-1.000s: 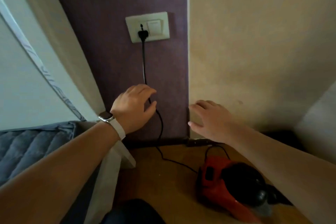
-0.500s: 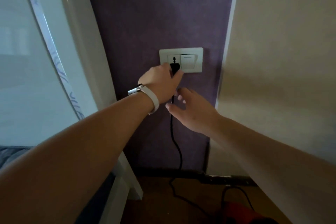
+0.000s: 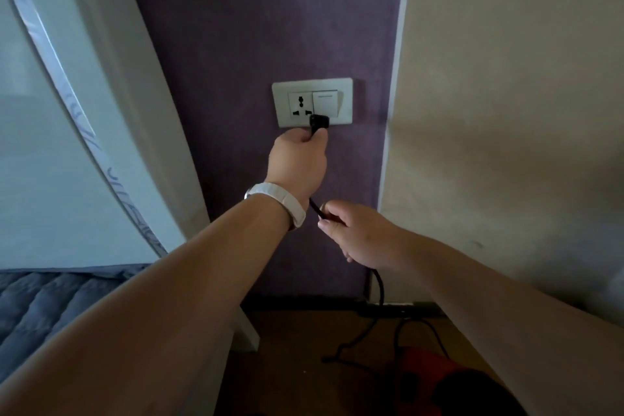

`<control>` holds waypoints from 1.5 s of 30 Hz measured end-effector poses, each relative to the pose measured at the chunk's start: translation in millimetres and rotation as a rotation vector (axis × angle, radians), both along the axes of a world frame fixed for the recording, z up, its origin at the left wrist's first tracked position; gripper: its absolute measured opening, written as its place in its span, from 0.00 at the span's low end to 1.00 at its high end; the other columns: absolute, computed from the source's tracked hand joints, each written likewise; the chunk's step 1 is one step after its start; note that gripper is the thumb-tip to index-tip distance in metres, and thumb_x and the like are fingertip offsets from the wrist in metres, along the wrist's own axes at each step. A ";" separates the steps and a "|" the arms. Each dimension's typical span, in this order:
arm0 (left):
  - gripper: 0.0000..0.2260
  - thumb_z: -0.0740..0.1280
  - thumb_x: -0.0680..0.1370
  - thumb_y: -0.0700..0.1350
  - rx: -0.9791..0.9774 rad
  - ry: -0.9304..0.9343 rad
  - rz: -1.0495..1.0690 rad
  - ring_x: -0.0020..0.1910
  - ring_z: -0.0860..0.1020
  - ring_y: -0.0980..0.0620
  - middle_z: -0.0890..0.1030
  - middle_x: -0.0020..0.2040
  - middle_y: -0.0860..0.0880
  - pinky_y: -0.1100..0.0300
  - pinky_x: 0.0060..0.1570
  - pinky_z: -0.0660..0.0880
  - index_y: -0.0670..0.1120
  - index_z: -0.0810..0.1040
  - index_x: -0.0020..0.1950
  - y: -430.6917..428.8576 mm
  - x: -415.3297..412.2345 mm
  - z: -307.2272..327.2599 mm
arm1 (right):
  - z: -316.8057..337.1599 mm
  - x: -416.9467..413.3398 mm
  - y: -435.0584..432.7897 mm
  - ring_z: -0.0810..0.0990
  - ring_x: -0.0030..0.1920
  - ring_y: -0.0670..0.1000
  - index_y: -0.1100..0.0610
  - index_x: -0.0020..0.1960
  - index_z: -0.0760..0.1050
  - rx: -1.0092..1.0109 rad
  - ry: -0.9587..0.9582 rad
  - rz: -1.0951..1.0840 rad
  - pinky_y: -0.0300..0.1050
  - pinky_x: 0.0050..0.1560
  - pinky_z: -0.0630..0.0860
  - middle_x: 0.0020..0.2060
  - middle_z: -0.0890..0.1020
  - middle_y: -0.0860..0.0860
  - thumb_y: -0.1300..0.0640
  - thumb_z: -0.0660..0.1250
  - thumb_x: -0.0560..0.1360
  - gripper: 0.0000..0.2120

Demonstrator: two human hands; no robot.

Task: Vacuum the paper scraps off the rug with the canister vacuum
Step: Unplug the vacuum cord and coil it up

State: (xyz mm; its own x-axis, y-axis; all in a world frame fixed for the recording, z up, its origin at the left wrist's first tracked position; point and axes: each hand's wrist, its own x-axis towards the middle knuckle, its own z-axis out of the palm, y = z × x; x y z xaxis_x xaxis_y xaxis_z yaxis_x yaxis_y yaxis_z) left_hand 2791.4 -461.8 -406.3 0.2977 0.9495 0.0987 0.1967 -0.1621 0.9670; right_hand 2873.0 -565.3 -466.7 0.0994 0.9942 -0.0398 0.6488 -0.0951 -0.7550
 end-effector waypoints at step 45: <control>0.07 0.72 0.75 0.49 0.268 0.377 -0.417 0.40 0.76 0.59 0.77 0.45 0.55 0.68 0.38 0.72 0.52 0.75 0.50 -144.5 -75.1 -78.4 | -9.2 5.9 -143.3 0.63 0.24 0.45 0.72 0.44 0.72 0.125 0.270 -0.231 0.40 0.29 0.61 0.23 0.65 0.46 0.60 0.62 0.79 0.13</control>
State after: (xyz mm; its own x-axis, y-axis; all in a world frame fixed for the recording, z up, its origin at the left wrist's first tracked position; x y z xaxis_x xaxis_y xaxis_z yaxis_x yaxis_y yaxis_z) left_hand 2716.3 -606.3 -484.7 0.6991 0.7025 0.1336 0.3845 -0.5268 0.7581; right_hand 2878.9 -708.6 -475.9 0.3241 0.9457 0.0246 0.3974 -0.1125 -0.9107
